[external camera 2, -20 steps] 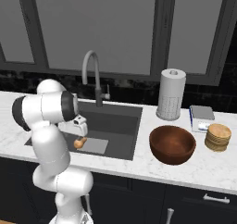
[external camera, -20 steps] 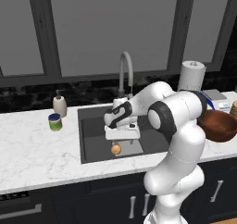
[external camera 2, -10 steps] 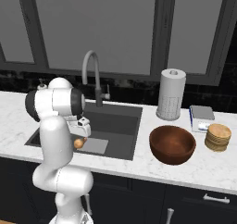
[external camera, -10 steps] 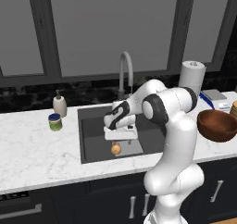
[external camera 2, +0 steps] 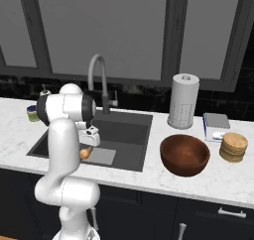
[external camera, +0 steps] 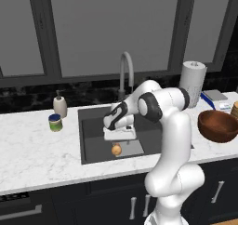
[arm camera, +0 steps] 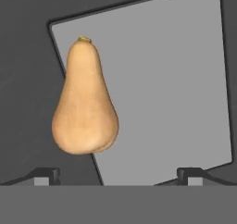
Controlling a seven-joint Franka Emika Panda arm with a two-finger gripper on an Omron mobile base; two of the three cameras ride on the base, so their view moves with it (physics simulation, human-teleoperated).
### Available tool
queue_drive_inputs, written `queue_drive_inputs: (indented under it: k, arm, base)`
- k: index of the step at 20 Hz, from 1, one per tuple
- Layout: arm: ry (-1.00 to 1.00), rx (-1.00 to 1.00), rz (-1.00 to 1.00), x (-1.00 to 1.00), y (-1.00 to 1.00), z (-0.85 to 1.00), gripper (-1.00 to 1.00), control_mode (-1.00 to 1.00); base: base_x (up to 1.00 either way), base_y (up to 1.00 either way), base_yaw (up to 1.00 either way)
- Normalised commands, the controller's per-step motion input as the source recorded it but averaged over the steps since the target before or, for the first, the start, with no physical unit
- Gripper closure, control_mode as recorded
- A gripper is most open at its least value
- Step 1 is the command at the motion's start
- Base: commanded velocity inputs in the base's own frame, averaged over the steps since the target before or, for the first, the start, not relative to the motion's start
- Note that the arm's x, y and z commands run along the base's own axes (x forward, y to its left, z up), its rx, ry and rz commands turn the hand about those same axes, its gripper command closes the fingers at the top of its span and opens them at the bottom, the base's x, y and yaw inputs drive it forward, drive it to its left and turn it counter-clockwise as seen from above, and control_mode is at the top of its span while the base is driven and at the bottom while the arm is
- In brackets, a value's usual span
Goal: Pick the squash from the sink and place it in the bowl. Then pick the bowl and place it in the microwave. Then close the microwave door and press the start button.
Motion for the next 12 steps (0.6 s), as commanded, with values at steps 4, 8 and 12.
queue_drive_inputs:
  k: [4,8,12]
  arm:
    - [0.0,-0.03,0.0,0.29,0.13,-0.32,-1.0,-1.0]
    - [0.0,-0.03,0.0,0.17,0.22,-0.3,-1.0,-1.0]
    - [0.0,-0.02,0.0,0.16,0.12,-0.28,-1.0,-1.0]
  base:
    - [0.0,0.0,0.0]
    - [0.0,0.0,0.0]
    - [0.0,0.0,0.0]
